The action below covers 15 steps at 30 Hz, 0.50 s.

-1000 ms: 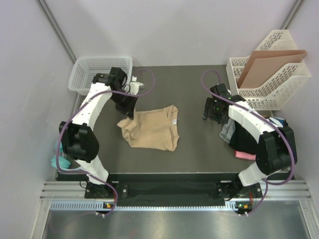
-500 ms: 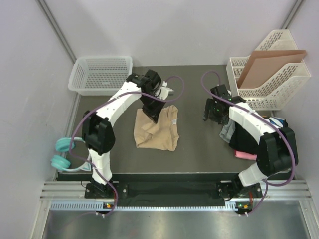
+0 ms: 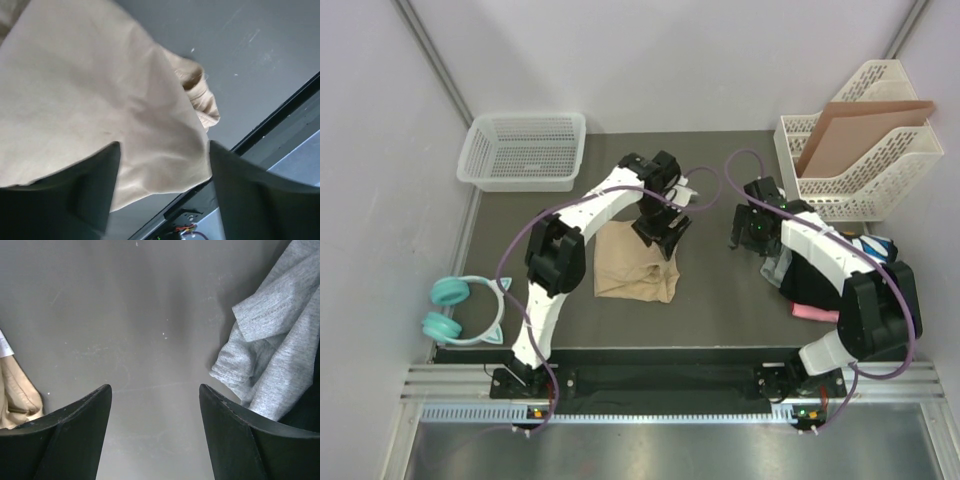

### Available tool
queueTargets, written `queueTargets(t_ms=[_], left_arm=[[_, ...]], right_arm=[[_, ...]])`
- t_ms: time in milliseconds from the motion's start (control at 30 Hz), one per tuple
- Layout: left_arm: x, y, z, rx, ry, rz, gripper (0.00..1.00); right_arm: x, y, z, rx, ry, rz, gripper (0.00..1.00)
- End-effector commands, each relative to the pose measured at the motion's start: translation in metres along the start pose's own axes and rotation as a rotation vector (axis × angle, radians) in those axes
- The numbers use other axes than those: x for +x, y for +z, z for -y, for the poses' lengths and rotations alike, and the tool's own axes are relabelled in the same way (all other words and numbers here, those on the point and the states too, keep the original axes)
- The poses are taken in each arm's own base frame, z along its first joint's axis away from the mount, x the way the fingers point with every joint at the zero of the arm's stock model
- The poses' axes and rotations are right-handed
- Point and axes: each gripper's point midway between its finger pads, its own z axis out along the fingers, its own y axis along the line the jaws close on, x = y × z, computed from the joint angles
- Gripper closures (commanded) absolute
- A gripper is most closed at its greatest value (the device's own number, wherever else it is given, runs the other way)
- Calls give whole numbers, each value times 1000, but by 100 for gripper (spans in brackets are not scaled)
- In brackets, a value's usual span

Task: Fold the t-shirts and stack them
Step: Fold the long partially folded tshirt into a neat square, then smooth out wrinkles on the folded tshirt

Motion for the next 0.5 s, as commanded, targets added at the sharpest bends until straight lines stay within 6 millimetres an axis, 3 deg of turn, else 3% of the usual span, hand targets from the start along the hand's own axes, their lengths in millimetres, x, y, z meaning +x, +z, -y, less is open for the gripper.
queueTargets(t_ms=[0,33,200,233,300,333,367,400,433,467], left_arm=[[-26,-7,31,16,54,62,15],[-27,-6,36,19,64,62,1],[-33,-34,45,55,60,131,1],[-33,-53,42,55,53,173,1],[-27,-69,32,72,11,208,1],[-27,-98,9,65,-51,291,1],[-16,-102,-6,89,-115,299,1],[-11,-124,-15,122,-161,367,1],[4,-136,-63,111,-283,422,1],[13,-145,-82,105,-333,456,1]], right_arm=[[-6,-8,-2,-26,10,46,29],[-4,-7,-1,-21,12,44,29],[-2,-6,2,-4,20,40,29],[-3,-6,2,-2,20,40,29],[-3,-7,2,-3,22,37,29],[-5,-10,-1,-19,25,40,29],[-5,-13,-4,-35,29,39,29],[-7,-21,-11,-72,31,47,29],[-8,-25,-19,-104,31,49,29],[-11,-30,-29,-148,29,56,29]])
